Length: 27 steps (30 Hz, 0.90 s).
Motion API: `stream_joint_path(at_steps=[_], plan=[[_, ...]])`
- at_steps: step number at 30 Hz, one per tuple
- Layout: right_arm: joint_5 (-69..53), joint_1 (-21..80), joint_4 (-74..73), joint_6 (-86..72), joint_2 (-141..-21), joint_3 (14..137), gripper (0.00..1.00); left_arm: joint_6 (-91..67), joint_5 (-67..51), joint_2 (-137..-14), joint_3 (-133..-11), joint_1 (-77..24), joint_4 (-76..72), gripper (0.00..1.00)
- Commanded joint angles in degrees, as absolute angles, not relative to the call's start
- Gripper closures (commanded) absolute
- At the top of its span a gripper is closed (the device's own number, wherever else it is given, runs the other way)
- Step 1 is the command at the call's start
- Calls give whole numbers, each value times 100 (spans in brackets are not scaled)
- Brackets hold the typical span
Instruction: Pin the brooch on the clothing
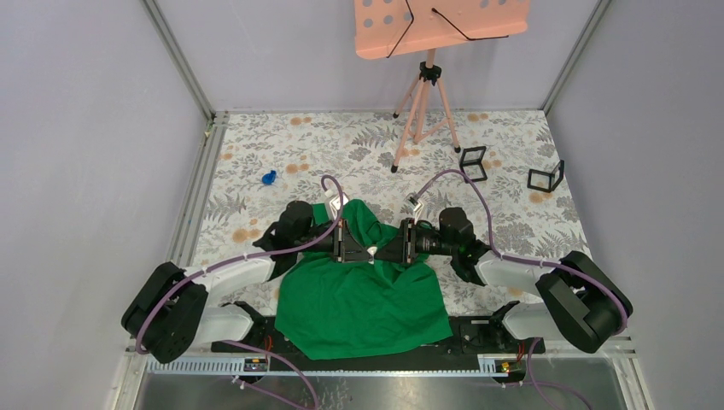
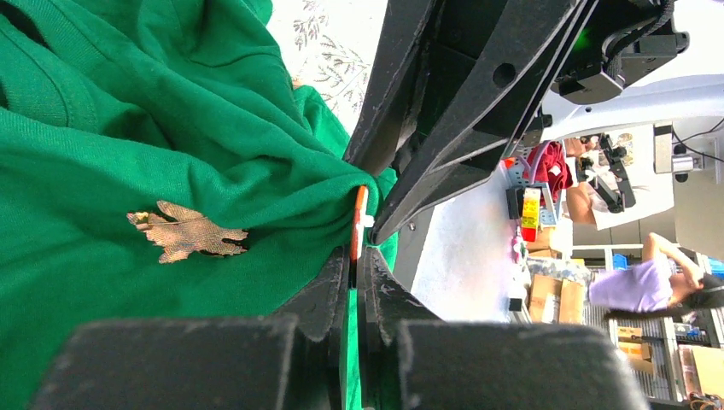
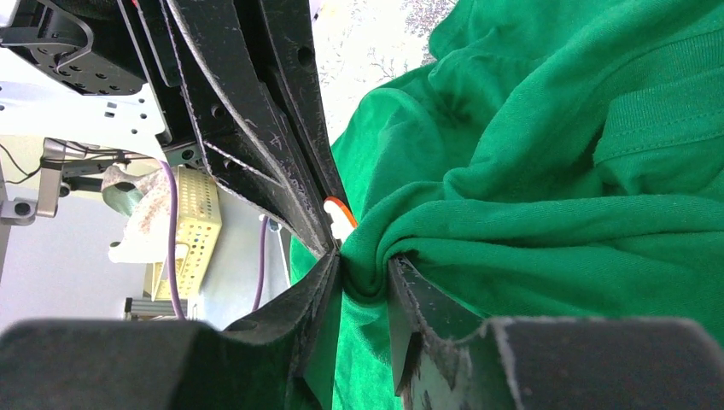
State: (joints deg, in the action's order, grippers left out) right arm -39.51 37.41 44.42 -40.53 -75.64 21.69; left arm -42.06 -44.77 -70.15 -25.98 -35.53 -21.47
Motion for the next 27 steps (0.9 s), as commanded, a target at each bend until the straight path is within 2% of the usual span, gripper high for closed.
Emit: stream_joint_path(at_steps=[1,12,27], plan=[[-3849,3833,4629,-3905,-7604,2379,69,-4278,-4582,-7088,-2748,-3568,-2490,100],[-4137,3893,4581,-3926,-7909,2549,69,-4317,-4754,-7289,-2854,-3568,-2558,100],[-3931,3926,4254,-3909,-8069,2671,69,-4263,-4901,-7325,-2884,-3566,-2549,100]])
